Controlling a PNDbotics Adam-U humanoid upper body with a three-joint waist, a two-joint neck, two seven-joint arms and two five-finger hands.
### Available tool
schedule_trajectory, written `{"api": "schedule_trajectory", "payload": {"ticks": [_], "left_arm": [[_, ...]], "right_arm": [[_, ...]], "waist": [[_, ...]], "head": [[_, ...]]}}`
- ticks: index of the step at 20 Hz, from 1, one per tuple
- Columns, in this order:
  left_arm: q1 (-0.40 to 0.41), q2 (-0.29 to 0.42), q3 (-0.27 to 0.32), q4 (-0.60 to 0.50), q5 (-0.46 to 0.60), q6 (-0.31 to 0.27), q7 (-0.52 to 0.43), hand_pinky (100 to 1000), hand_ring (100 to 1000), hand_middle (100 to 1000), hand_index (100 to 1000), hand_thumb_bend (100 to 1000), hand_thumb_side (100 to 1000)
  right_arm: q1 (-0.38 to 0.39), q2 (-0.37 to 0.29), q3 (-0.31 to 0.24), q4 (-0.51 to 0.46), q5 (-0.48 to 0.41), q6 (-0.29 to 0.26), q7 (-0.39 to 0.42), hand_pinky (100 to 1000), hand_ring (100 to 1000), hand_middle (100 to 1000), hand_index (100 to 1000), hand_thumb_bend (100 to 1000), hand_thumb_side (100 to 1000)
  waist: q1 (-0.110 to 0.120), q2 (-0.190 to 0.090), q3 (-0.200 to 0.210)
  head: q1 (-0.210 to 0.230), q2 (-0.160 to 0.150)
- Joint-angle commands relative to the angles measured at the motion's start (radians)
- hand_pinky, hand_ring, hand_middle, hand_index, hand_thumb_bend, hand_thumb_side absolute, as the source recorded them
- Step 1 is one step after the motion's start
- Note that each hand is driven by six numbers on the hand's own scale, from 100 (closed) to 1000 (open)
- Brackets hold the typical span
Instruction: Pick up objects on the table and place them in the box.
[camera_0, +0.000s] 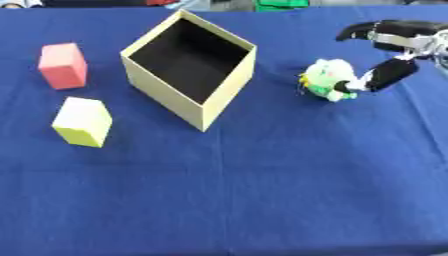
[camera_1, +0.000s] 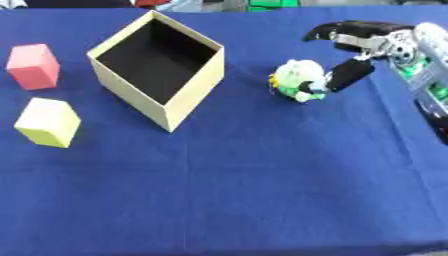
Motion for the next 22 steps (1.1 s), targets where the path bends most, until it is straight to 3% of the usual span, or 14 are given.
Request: {"api": "schedule_trajectory", "payload": {"ticks": [1, 8, 22], "left_arm": [[-0.012, 0.028, 0.001, -0.019, -0.006, -0.002, -0.007, 728, 662, 670, 777, 250, 1000], [-0.013, 0.025, 0.001, -0.019, -0.007, -0.001, -0.01, 727, 662, 664, 775, 239, 987], [-0.015, 0.017, -0.001, -0.019, -0.01, 0.005, -0.019, 726, 662, 656, 771, 230, 983]], "right_arm": [[-0.015, -0.035, -0.007, -0.001, 0.032, -0.002, -0.001, 1000, 1000, 1000, 1000, 408, 498], [-0.014, -0.002, 0.002, 0.056, 0.067, -0.002, -0.024, 1000, 1000, 1000, 1000, 361, 509], [-0.014, 0.051, 0.003, 0.147, 0.089, 0.002, -0.061, 1000, 1000, 1000, 1000, 353, 537]], "waist": [[0.0, -0.015, 0.002], [0.002, -0.011, 0.008], [0.01, 0.001, 0.015]], "head": [[-0.003, -0.011], [-0.01, -0.017], [-0.022, -0.027]]}}
